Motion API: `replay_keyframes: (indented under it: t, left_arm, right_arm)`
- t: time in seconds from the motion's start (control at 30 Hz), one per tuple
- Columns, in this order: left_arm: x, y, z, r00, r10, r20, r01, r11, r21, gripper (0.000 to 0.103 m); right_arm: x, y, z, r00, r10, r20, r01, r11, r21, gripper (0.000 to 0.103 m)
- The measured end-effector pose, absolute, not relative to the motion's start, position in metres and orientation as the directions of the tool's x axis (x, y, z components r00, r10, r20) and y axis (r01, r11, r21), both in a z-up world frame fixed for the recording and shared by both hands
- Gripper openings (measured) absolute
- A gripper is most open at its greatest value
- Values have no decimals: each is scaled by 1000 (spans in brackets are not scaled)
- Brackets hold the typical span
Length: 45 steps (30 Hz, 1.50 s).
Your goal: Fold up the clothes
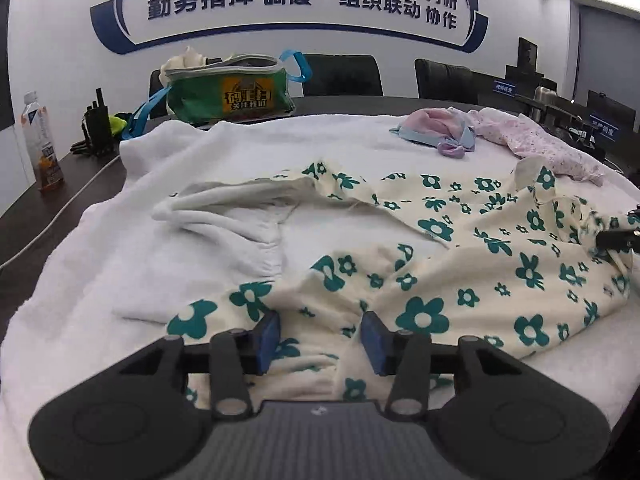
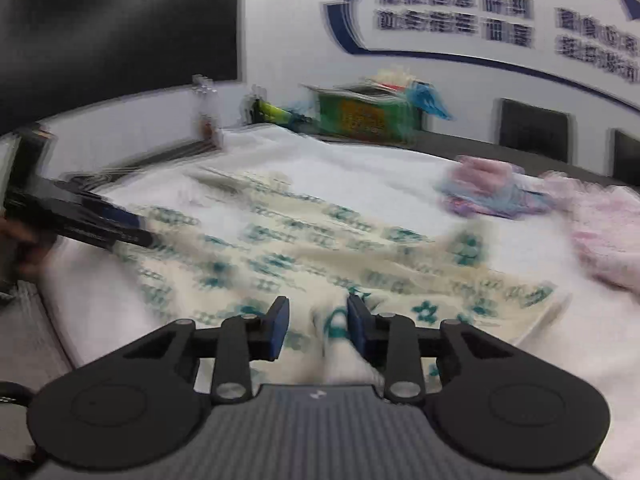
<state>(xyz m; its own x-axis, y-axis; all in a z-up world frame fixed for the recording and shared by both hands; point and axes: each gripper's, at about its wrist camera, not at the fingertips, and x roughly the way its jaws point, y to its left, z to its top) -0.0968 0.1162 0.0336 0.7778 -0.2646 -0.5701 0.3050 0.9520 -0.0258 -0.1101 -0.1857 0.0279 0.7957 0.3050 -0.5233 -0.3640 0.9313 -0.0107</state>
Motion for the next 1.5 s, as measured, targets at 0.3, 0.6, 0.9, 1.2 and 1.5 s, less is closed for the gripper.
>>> replay_keyframes:
  t: [0.3, 0.6, 0.9, 1.2, 1.5]
  left_arm:
    - [-90, 121, 23, 766, -241, -596, 284, 958, -22, 46]
    - [-124, 140, 57, 840, -298, -455, 309, 950, -51, 59]
    - [-91, 107, 20, 792, -225, -567, 315, 947, 66, 44]
    - [-92, 119, 13, 797, -237, -555, 289, 957, 7, 44]
    - [-141, 129, 30, 810, -366, -458, 532, 787, 312, 81]
  right_arm:
    - [-134, -242, 26, 802, -148, -579, 68, 985, -158, 55]
    - [-162, -242, 51, 890, 27, -456, -50, 998, -39, 55]
    - [-132, -186, 16, 822, 184, -540, -239, 970, -33, 51]
    - [-130, -219, 4, 837, 80, -542, -101, 995, -8, 33]
    - [-161, -217, 34, 842, 197, -503, -318, 933, -168, 67]
